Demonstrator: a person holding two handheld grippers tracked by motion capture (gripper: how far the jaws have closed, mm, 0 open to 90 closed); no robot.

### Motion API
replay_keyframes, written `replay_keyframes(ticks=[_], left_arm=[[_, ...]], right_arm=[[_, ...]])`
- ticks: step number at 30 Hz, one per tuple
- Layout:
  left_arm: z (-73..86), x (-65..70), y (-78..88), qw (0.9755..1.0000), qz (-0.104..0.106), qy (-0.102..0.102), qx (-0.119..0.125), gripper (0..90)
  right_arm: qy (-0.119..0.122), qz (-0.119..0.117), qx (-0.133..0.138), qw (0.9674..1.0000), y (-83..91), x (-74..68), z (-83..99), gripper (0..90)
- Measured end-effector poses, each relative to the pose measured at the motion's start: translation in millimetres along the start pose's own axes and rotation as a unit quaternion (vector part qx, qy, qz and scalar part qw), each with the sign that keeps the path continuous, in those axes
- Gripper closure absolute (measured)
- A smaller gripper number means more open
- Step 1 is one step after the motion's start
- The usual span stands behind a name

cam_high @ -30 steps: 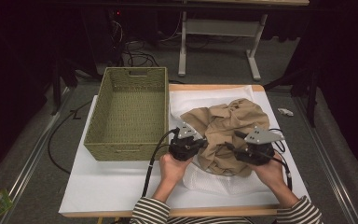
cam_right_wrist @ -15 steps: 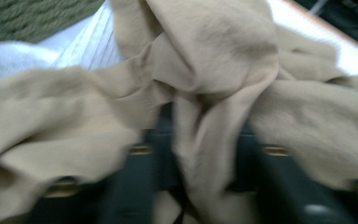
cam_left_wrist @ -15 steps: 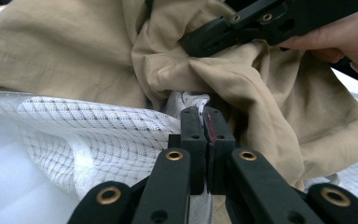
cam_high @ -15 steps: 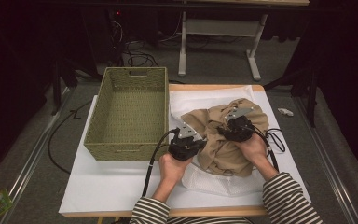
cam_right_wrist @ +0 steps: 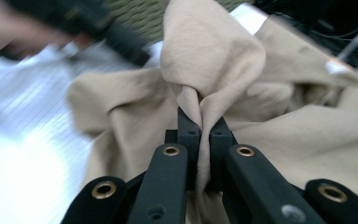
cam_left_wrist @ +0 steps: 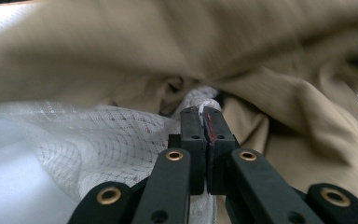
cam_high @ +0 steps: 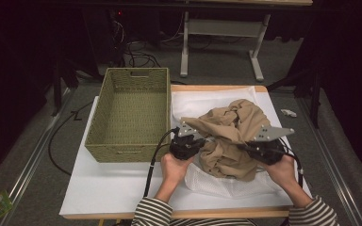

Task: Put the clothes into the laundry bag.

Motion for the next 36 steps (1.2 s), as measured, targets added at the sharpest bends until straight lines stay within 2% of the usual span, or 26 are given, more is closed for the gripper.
replay_keyframes(ticks=[1, 2, 3, 7, 8, 9, 10, 12, 13, 15, 16, 17, 18, 20, 21, 24, 26, 29, 32, 35, 36], left_arm=[[-0.1, -0.5, 0.1, 1.0, 0.0, 0.0, 0.0, 88.7], [-0.3, -0.9, 0.1, 1.0, -0.001, 0.001, 0.0, 88.7], [-0.7, -1.2, -0.2, 1.0, -0.003, 0.001, -0.004, 88.8], [-4.7, 2.3, 0.5, 1.0, -0.004, -0.007, -0.005, 88.8], [-4.7, 2.3, 0.5, 1.0, -0.004, -0.007, -0.005, 88.8], [-7.1, 5.8, 0.2, 0.9999, -0.003, -0.01, -0.001, 88.8], [-7.1, 5.8, 0.2, 0.9999, -0.003, -0.01, -0.001, 88.8], [-8.3, 8.9, 0.8, 0.9998, 0.0, -0.018, 0.0, 88.9], [-9.6, 12.6, 1.8, 0.9997, 0.003, -0.023, 0.004, 88.9], [-10.4, 16.0, 3.5, 0.9996, 0.006, -0.029, 0.005, 89.0], [-10.4, 16.0, 3.5, 0.9996, 0.006, -0.029, 0.005, 89.0], [-10.9, 17.5, 4.4, 0.9994, 0.007, -0.032, 0.007, 89.0], [-11.1, 20.0, 5.2, 0.9994, 0.01, -0.033, 0.008, 89.0], [-10.1, 20.8, 4.9, 0.9992, 0.011, -0.039, 0.005, 89.0], [-9.6, 21.0, 3.7, 0.9992, 0.01, -0.039, 0.004, 89.0], [-7.7, 20.8, 0.1, 0.9992, 0.009, -0.04, 0.003, 89.0], [-7.0, 20.4, 0.0, 0.9991, 0.008, -0.041, 0.002, 89.0], [-4.2, 16.5, 1.0, 0.9993, 0.004, -0.037, 0.002, 88.8], [-3.2, 13.1, 3.0, 0.9995, 0.006, -0.029, 0.005, 88.8], [-2.8, 12.6, 2.5, 0.9996, 0.007, -0.026, 0.006, 88.8], [-2.8, 12.6, 2.5, 0.9996, 0.007, -0.026, 0.006, 88.8]], right_arm=[[0.0, 0.0, 0.0, 1.0, 0.0, 0.0, 0.0, 89.0], [0.0, -0.009, -0.002, 1.0, 0.9, -7.1, 5.8, 89.0], [0.014, -0.025, -0.012, 0.9995, -1.2, -21.4, 16.3, 89.0], [0.04, -0.056, -0.04, 0.9968, -16.6, -48.4, 30.0, 88.9], [0.04, -0.056, -0.04, 0.9968, -16.6, -48.4, 30.0, 88.9], [0.047, -0.065, -0.057, 0.9952, -29.6, -57.3, 33.7, 88.8], [0.047, -0.065, -0.057, 0.9952, -29.6, -57.3, 33.7, 88.8], [0.055, -0.068, -0.072, 0.9936, -47.4, -61.5, 35.6, 88.8], [0.058, -0.06, -0.081, 0.9932, -61.8, -60.1, 36.0, 88.8], [0.048, -0.049, -0.085, 0.994, -78.4, -53.3, 35.1, 88.8], [0.048, -0.049, -0.085, 0.994, -78.4, -53.3, 35.1, 88.8], [0.04, -0.039, -0.088, 0.9945, -86.2, -48.2, 34.9, 88.8], [0.008, -0.029, -0.089, 0.9956, -99.4, -36.2, 34.1, 88.8], [0.0, -0.003, -0.087, 0.9962, -109.8, -22.6, 32.6, 88.8], [-0.014, 0.007, -0.087, 0.9961, -114.2, -18.3, 31.8, 88.7], [-0.024, 0.017, -0.09, 0.9955, -119.6, -13.7, 28.5, 85.7], [-0.014, 0.011, -0.09, 0.9957, -115.1, -17.4, 26.5, 75.8], [-0.006, -0.016, -0.082, 0.9965, -97.8, -26.5, 21.8, 61.1], [0.022, -0.014, -0.073, 0.9969, -73.9, -28.3, 11.4, 54.9], [0.019, -0.012, -0.05, 0.9985, -52.0, -25.5, -0.7, 51.1], [0.019, -0.012, -0.05, 0.9985, -52.0, -25.5, -0.7, 51.1]])
Point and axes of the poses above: each handheld gripper's, and its own axes: y roughly backward along the jaws, z roughly out of its underside, x roughly to its right, the point moved 8 cm from there along -y, roughly forward along the jaws, and after that the axes turned 1 degree about z, right-handed, at the moved point
